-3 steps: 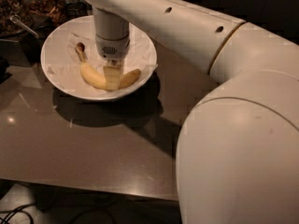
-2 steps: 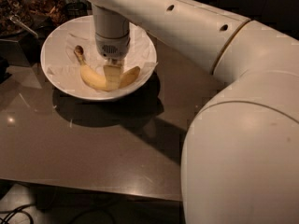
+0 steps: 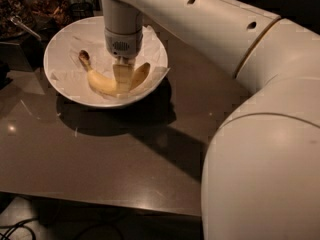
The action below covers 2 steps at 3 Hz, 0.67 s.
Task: Pick banana from white bowl
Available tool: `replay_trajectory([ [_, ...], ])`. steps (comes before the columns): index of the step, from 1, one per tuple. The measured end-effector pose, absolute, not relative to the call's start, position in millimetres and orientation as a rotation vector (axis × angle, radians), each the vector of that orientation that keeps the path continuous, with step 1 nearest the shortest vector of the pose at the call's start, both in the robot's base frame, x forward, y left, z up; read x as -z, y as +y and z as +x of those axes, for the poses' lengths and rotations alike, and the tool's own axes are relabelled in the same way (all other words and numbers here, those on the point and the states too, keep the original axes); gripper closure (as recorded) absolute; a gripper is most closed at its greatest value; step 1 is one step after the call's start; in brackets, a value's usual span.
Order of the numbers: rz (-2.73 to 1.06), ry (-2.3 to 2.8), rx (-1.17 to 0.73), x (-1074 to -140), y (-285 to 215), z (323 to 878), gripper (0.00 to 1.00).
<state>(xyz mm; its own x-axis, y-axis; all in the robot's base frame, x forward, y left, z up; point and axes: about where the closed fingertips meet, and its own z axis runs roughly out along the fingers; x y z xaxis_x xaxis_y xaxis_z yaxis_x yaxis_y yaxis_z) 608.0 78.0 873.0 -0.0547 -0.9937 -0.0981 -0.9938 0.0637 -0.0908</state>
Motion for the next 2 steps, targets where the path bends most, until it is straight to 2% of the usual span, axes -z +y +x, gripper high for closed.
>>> replay_trajectory([
  [2, -2.07, 1.95, -0.185, -910.2, 74.2, 586.5, 1.0],
])
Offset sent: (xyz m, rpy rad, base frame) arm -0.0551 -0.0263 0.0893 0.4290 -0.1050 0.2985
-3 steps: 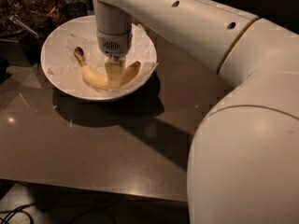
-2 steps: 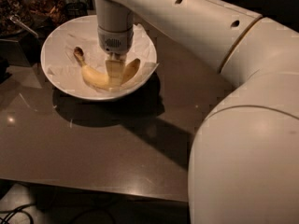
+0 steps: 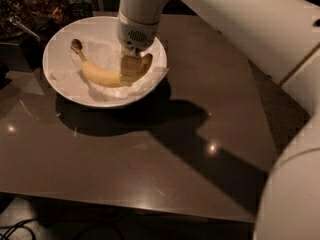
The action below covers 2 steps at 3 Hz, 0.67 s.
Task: Pick banana from white bowl
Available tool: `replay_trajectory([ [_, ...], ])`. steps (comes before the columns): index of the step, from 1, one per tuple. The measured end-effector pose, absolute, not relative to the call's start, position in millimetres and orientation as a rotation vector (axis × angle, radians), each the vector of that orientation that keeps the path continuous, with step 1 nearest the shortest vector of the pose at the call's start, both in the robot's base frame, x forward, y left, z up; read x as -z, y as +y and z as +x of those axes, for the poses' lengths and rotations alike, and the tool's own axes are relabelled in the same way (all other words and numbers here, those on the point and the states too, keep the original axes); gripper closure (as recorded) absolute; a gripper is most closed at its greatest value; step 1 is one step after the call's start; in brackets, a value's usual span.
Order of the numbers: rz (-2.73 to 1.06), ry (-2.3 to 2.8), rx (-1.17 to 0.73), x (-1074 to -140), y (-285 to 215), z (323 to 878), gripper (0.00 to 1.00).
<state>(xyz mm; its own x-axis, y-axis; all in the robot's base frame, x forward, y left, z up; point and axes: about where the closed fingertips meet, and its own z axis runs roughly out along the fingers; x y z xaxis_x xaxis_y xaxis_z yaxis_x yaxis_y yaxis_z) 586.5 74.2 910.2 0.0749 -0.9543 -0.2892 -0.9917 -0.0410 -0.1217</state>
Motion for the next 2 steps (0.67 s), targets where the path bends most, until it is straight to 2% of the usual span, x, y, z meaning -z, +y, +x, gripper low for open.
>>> replay_trajectory([
  [1, -2.044, 1.738, -0.282, -941.6, 58.1, 562.4, 1.0],
  [2, -2.04, 1.606, -0.302, -965.8, 45.3, 529.2, 1.0],
])
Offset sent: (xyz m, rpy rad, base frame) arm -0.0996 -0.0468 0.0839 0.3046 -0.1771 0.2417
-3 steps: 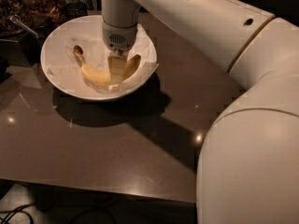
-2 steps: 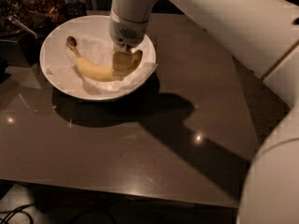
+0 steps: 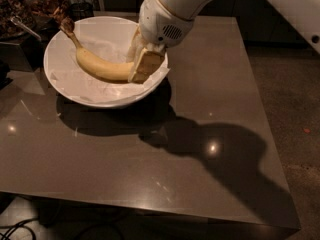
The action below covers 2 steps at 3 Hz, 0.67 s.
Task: Pick banana from white bowl
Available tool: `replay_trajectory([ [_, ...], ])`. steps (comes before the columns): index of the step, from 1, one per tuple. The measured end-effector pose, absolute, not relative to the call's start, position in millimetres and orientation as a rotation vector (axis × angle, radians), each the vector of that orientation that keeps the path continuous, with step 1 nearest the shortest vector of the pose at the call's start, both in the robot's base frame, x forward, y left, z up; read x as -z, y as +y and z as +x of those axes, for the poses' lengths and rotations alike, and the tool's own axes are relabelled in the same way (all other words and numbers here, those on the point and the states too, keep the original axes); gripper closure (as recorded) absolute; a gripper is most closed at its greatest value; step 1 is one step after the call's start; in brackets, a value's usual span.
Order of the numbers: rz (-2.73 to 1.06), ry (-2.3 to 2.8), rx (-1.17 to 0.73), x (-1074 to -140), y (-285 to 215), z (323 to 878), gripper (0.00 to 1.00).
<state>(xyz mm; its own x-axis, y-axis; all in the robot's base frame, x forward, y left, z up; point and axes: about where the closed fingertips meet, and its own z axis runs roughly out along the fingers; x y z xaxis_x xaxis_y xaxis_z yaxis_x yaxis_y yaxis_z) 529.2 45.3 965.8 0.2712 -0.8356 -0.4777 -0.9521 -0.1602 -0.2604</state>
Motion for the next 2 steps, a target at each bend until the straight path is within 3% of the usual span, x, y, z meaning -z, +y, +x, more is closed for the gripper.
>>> replay_trajectory([
  [2, -2.019, 1.682, -0.251, -963.8, 45.8, 513.4, 1.0],
])
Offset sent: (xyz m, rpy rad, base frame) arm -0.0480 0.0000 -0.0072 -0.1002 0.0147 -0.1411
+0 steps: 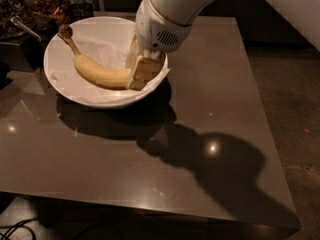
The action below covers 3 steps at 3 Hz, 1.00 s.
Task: Pick banana from white bowl
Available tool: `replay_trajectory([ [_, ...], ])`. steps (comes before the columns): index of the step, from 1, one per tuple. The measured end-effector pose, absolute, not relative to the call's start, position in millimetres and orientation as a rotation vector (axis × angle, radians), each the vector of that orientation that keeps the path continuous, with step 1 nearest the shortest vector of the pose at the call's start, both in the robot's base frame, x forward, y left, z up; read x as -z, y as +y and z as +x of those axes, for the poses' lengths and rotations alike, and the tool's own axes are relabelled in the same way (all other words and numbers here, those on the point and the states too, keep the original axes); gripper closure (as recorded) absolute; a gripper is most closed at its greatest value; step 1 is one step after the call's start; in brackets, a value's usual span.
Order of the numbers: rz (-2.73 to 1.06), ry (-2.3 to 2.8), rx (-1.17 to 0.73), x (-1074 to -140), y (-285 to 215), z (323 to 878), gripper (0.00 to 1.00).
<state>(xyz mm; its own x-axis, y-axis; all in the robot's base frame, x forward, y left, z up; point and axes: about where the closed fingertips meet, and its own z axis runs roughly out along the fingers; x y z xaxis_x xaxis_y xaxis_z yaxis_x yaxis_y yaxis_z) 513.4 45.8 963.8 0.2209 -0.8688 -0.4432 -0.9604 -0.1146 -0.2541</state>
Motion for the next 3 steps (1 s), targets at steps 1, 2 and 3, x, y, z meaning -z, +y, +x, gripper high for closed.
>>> replay_trajectory([
  [1, -1.982, 1.736, -0.227, -963.7, 49.0, 484.4, 1.0],
  [2, -1.954, 1.777, -0.167, -966.7, 59.2, 440.0, 1.0],
  [3, -1.955, 1.775, -0.163, -967.2, 59.4, 438.4, 1.0],
])
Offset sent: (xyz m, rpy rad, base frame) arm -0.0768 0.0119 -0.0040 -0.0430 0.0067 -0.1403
